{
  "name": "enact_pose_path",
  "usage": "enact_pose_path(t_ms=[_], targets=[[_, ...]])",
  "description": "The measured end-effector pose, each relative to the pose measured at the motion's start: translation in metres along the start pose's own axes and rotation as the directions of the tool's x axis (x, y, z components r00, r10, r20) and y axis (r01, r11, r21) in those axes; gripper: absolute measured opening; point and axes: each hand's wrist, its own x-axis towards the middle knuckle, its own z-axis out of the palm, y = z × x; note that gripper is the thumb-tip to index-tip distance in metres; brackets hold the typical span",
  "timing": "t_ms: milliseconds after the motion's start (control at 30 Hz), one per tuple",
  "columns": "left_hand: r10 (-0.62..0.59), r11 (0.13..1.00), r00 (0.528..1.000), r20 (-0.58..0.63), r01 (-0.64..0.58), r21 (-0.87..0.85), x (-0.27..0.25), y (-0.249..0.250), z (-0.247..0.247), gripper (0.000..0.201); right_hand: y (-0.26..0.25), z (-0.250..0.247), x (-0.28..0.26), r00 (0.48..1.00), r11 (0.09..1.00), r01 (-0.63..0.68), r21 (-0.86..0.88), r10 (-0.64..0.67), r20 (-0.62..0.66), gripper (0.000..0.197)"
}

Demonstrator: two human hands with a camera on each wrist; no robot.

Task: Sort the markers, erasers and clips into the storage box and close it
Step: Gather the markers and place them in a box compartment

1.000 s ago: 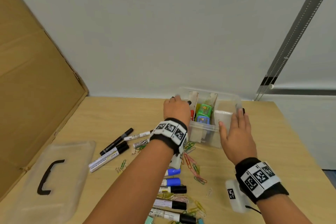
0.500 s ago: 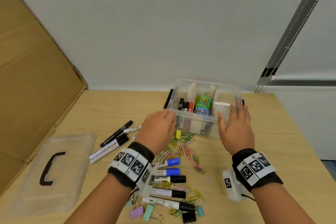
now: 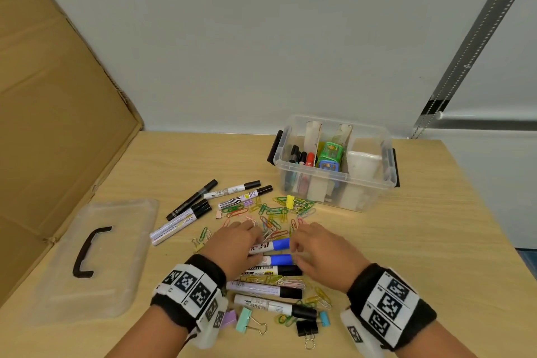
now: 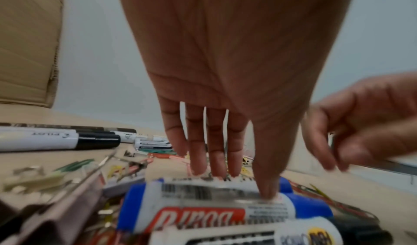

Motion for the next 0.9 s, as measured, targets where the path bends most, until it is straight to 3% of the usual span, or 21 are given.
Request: enact_pose_path(t_ms=[67, 200, 500, 733, 900], targets=[[-0.001, 1.000, 0.999, 0.034, 0.000, 0.023, 0.000, -0.001, 0.000, 0.037, 0.000, 0.008, 0.001, 0.993, 1.000, -0.020, -0.014, 0.022, 0.120, 0.016], [-0.027, 0.998, 0.997, 0.072, 0.023, 0.062, 0.003, -0.001, 0.003, 0.042, 0.000, 0.019, 0.003, 0.973, 0.997, -0.060, -0.047, 0.069, 0.220, 0.022], [-0.064, 0.991, 0.987, 0.147, 0.046, 0.129, 0.011, 0.005, 0.002, 0.055, 0.008, 0.022, 0.003, 0.975, 0.987, -0.124, 0.103, 0.102, 0.197, 0.014], [-0.041, 0.998, 0.980, 0.194, 0.033, 0.046, 0.008, 0.005, 0.005, 0.040, 0.011, 0.011, 0.000, 0.980, 0.957, -0.155, 0.246, 0.116, 0.163, 0.015], [-0.044, 0.999, 0.984, 0.173, 0.048, -0.021, 0.005, 0.001, 0.001, 0.038, 0.015, 0.010, 0.002, 0.968, 0.876, -0.230, 0.424, 0.160, 0.195, 0.015]])
